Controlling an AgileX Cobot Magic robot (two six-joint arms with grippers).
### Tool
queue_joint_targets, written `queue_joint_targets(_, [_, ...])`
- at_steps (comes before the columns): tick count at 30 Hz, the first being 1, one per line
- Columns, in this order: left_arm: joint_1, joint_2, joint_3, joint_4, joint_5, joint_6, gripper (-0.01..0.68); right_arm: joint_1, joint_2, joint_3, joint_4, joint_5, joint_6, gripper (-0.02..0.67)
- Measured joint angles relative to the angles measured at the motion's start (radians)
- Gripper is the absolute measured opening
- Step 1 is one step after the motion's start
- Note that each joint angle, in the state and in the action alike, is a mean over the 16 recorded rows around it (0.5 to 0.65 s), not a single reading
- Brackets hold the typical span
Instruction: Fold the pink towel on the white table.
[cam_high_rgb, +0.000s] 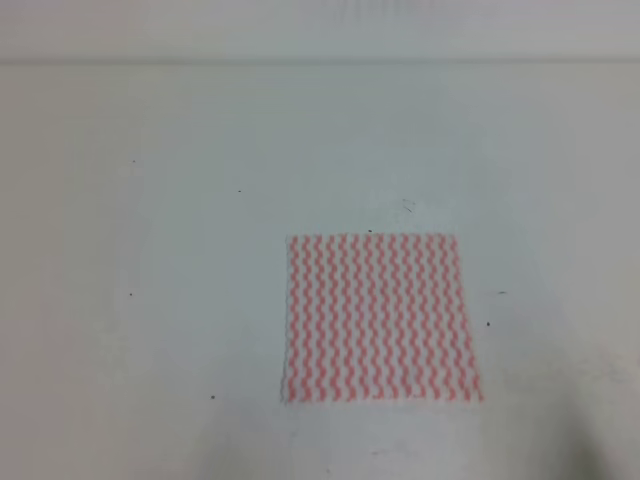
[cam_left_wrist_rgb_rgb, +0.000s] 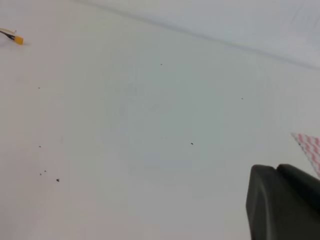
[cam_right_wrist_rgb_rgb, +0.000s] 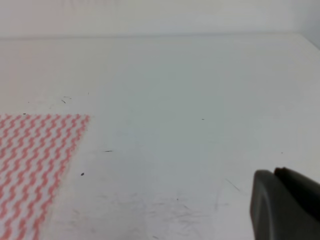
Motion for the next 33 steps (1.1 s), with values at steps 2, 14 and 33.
queue_joint_targets(2, [0.0,-0.002,0.002,0.0,0.0,0.0,-0.005,0.0,0.0,0.0,0.0,0.0,0.0,-0.018])
queue_joint_targets(14, [0.0,-0.009,0.008,0.0,-0.002,0.0,-0.004,0.0,0.002,-0.001,0.0,-0.001,0.0,-0.018])
queue_joint_targets(33, [0.0,-0.004,0.005,0.0,-0.115,0.0,-0.005,0.0,0.002,-0.001,0.0,0.0,0.0,-0.018])
